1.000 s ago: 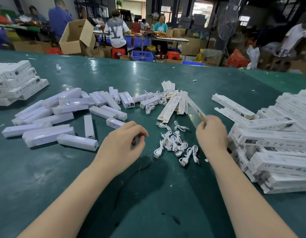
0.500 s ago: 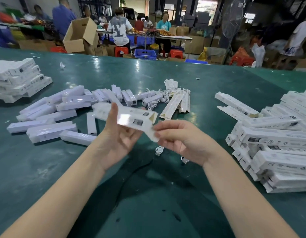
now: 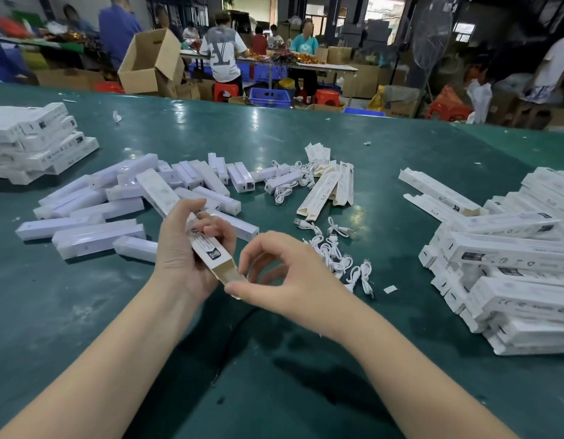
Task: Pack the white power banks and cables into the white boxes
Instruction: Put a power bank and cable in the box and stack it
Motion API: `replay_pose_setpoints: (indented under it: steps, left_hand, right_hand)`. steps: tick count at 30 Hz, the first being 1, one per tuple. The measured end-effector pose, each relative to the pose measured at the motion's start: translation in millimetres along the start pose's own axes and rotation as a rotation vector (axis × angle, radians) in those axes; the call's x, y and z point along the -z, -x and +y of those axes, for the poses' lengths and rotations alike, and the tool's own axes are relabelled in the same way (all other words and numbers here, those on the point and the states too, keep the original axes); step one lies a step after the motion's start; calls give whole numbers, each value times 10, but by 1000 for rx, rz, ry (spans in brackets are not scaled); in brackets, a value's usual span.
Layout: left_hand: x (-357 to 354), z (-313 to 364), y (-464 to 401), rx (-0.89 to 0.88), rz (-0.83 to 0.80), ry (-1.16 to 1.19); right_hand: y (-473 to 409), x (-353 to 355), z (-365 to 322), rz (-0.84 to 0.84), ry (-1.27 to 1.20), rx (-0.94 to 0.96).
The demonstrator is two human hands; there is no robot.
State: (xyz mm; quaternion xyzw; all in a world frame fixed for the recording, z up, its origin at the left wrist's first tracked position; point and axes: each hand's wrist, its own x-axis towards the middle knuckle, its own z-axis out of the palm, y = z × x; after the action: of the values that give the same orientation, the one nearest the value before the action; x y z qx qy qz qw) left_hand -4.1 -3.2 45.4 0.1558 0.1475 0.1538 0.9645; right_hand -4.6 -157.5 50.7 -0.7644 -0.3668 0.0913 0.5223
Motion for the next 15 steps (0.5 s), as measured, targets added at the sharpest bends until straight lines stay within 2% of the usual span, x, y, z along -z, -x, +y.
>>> replay_pose_setpoints:
  steps: [5, 15]
  left_hand:
    - [10, -8, -9, 2, 3, 54]
    - [-11, -40, -12, -23, 26, 83]
  right_hand:
    - [-20, -139, 53, 129, 92, 41]
    - [-28, -251, 99, 193, -98, -54]
